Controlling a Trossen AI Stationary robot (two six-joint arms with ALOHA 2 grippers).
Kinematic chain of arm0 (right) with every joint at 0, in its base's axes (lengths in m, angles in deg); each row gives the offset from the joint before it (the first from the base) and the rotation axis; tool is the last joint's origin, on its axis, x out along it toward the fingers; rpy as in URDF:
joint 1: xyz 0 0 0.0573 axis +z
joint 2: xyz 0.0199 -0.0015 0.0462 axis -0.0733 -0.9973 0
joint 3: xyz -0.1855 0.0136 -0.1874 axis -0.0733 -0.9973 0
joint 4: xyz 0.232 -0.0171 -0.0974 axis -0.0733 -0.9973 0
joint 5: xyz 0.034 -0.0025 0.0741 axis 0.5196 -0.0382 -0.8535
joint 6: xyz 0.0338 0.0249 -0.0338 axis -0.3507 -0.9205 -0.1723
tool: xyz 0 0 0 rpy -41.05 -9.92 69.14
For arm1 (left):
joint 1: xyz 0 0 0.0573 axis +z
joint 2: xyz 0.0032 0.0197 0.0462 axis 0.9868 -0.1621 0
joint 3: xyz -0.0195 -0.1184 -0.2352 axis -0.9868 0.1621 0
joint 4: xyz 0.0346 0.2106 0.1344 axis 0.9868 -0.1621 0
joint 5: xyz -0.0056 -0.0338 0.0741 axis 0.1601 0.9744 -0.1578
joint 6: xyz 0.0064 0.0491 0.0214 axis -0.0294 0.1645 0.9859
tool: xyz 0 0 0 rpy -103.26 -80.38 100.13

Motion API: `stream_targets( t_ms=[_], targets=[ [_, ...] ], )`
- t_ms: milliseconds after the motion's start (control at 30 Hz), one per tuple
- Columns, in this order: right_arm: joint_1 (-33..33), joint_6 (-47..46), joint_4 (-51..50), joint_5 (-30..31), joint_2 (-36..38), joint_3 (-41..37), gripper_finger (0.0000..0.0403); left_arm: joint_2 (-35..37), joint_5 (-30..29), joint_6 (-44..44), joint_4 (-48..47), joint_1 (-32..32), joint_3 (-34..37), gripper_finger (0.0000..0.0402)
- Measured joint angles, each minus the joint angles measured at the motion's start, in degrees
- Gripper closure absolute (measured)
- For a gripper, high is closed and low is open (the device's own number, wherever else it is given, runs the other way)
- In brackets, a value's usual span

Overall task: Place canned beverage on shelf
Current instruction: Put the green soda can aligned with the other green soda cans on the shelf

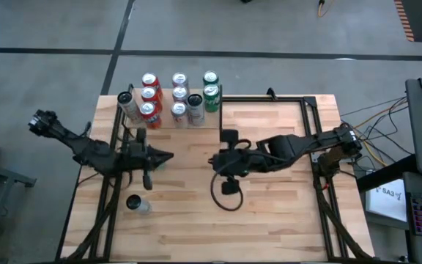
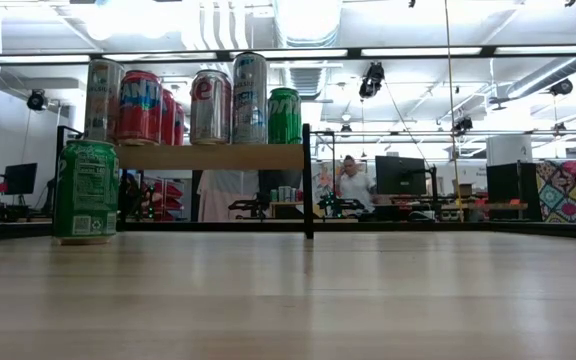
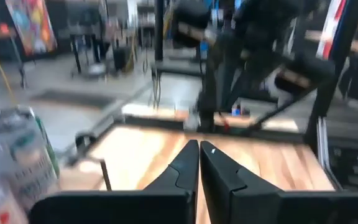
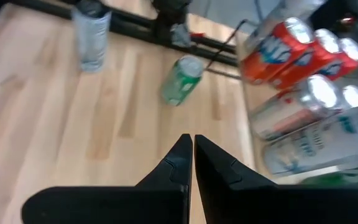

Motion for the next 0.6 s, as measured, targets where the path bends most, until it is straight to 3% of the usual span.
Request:
stream_targets(
  t_ms=[367, 600],
  targets=[
    [1.92, -6.38, 1.11, -1.13, 9.65, -12.83, 0.0394, -14.30, -1.37, -37.73, -51.04, -2.31, -24.34, 0.0402],
    [2.31, -8.79, 3.60, -1.11, 14.49, -20.46, 0.0394, -24.19, 5.18, -57.38, -74.65, -2.28, -32.95, 0.0402]
  ],
)
